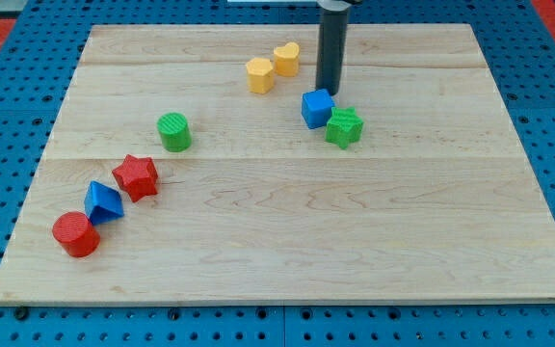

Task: Move the blue cube into the red star

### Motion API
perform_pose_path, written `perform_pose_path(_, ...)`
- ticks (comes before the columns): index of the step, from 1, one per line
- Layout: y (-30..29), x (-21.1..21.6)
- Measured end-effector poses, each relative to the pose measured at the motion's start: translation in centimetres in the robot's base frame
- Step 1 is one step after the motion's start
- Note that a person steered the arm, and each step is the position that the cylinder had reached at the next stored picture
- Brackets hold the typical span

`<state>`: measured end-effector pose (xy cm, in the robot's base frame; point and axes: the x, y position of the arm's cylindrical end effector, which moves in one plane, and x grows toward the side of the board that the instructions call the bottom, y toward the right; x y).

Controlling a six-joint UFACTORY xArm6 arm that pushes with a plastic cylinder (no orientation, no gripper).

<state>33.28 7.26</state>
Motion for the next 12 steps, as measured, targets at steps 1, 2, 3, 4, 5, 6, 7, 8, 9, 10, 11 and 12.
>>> perform_pose_path(1, -3.7, 0.9)
perform_pose_path(2, -10.8, 4.1)
perform_pose_path(3, -10.3, 0.4)
perform_pose_path(4, -6.1, -0.1)
perform_pose_path(5, -5.9, 2.8)
perform_pose_path(6, -12.1, 5.1)
perform_pose_path(7, -15.3, 5.9)
perform_pose_path(8, -10.8, 1.8)
perform_pose_path(9, -3.3, 3.4)
perform_pose_path(10, -2.0, 4.0)
perform_pose_path(11, -5.0, 7.9)
perform_pose_path(12, -5.8, 13.1)
